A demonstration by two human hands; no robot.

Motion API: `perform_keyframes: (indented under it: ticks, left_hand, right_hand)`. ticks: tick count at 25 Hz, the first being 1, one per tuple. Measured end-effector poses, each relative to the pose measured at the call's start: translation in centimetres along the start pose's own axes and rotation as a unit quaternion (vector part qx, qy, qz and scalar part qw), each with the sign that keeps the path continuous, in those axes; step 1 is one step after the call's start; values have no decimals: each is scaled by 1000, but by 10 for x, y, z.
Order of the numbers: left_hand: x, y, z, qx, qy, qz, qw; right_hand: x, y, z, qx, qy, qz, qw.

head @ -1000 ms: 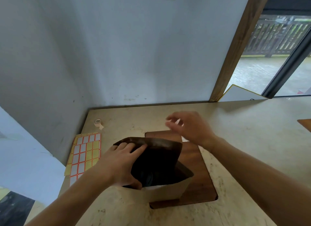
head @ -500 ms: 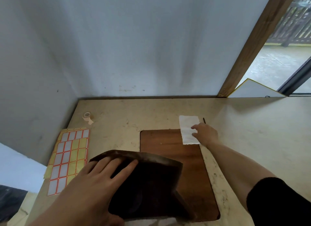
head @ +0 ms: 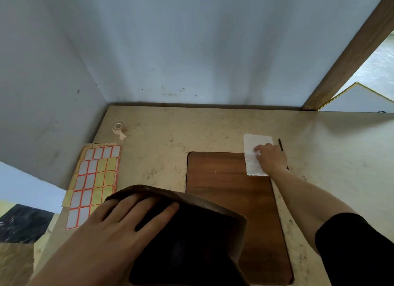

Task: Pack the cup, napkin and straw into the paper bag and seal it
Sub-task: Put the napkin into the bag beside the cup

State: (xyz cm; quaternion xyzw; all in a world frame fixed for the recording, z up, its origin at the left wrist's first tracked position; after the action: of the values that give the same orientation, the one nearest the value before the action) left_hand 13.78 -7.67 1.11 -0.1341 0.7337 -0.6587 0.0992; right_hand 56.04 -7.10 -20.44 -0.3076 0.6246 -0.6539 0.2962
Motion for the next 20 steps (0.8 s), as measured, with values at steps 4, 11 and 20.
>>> perform_keyframes:
  ticks: [4, 11, 20]
  left_hand:
    - [0, 6, -2, 7, 0, 10, 1000]
    - [3, 5, -1, 13, 6, -14, 1000]
    - [11, 5, -3, 103, -40, -67, 992]
  right_hand:
    - [-2, -2, -5, 46, -25, 50, 997]
    - [10, -21, -8, -33, -17, 76, 996]
    - [64, -130, -27, -198, -40, 83, 976]
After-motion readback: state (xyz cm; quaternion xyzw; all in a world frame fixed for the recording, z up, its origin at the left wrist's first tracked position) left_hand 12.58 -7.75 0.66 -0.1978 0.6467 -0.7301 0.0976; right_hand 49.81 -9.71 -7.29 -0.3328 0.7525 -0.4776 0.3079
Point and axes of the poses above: each hand's wrist, its own x-axis away from the middle knuckle, its own y-axis out of the palm, z = x × y, the point moved 6 cm from there along -x, towards the middle knuckle, and after that the axes turned 5 degrees about z, right-handed, at the moved point
